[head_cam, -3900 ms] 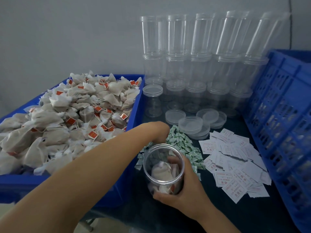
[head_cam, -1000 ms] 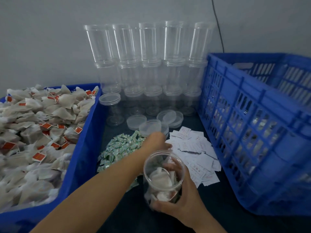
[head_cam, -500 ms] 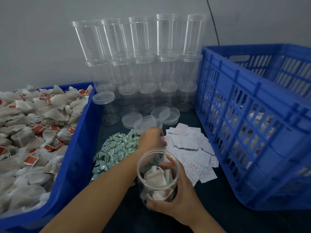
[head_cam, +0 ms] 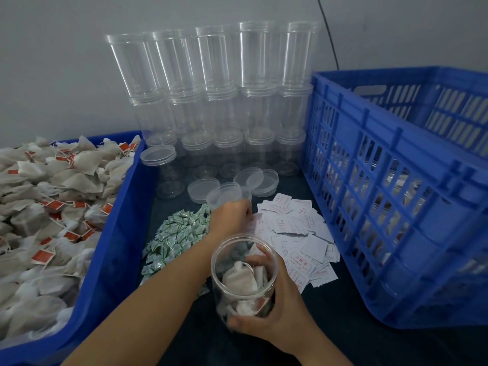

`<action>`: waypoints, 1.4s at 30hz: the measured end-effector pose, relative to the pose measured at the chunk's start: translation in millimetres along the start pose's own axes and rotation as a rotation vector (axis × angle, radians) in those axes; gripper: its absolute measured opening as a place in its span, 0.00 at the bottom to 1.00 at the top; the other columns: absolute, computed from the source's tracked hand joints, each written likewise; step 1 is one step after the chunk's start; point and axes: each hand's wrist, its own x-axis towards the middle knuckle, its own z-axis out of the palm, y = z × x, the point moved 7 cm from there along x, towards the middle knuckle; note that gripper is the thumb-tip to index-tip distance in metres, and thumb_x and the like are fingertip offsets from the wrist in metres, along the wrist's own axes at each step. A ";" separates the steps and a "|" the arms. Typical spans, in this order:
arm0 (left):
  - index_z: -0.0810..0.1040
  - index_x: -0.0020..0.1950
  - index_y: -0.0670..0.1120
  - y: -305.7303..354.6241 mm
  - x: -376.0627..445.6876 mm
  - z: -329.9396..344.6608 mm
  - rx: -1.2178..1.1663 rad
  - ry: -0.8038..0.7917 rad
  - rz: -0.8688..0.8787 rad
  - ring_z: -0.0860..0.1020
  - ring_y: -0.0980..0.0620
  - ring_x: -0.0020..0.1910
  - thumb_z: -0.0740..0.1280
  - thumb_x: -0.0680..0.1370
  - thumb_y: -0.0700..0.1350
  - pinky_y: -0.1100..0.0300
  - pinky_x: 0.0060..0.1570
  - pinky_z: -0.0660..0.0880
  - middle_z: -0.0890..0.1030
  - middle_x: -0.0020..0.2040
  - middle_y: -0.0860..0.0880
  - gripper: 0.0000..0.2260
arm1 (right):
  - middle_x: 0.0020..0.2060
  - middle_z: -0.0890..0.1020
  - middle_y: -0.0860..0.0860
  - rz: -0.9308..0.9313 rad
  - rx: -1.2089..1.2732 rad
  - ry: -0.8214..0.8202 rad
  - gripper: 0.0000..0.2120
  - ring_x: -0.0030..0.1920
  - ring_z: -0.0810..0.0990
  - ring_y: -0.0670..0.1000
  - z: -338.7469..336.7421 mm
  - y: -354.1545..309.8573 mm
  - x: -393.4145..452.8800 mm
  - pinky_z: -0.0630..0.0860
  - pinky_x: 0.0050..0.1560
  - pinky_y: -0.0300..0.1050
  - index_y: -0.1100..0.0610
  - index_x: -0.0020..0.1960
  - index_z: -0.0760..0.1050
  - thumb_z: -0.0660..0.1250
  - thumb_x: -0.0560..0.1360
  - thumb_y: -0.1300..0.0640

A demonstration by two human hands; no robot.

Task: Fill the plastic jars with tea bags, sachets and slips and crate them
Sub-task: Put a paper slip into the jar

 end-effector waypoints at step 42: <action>0.81 0.52 0.47 61.0 -124.9 -95.3 0.057 -0.205 0.168 0.78 0.50 0.51 0.65 0.76 0.38 0.55 0.51 0.77 0.80 0.52 0.49 0.09 | 0.62 0.77 0.35 -0.027 0.003 0.003 0.44 0.64 0.76 0.39 4.2 -7.7 -0.5 0.74 0.57 0.30 0.26 0.67 0.64 0.83 0.62 0.50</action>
